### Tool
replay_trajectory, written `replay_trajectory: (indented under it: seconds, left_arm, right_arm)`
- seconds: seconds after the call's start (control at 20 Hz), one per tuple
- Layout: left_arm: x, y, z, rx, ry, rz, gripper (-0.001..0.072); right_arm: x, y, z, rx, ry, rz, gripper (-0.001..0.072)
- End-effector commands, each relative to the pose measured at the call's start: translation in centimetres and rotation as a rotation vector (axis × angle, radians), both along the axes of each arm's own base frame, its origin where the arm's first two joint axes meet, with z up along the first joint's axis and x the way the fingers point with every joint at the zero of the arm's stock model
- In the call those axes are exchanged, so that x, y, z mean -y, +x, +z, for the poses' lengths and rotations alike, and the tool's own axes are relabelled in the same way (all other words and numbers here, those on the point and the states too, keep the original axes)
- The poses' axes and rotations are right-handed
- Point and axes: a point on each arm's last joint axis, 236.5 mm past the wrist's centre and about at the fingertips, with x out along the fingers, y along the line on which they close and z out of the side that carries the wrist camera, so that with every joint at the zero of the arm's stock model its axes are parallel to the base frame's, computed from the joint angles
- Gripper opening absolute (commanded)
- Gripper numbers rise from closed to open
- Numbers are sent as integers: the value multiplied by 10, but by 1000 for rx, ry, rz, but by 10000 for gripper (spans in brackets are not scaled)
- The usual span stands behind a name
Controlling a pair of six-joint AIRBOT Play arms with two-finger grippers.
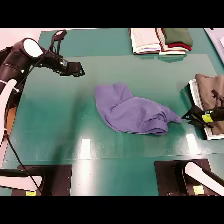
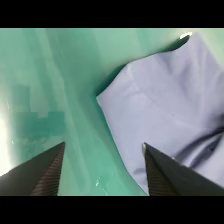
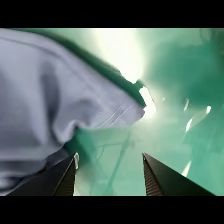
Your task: Fold the shirts.
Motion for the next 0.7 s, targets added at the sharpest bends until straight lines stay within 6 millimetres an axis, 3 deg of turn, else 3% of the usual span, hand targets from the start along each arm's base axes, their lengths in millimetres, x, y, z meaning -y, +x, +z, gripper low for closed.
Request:
replay_trajectory:
  seconds: [0.0, 0.25, 0.3, 0.4, 0.65]
  left_arm:
    - [-1, 2, -20, -55, -4, 25, 569]
    - [-1, 4, -29, -68, 0, 26, 570]
    - [-1, 5, -30, -68, -1, 28, 569]
    - [-1, 7, -37, -77, 2, 30, 570]
    - [2, 12, -83, -157, 8, 37, 570]
  right_arm:
    - [0, 4, -27, -28, 32, -36, 486]
    - [-14, 26, -43, 0, 5, 12, 471]
    - [-18, 30, -44, 13, -11, 31, 344]
    - [-20, 40, -41, 55, -50, 59, 17]
    - [-20, 53, -11, 171, -114, 73, 19]
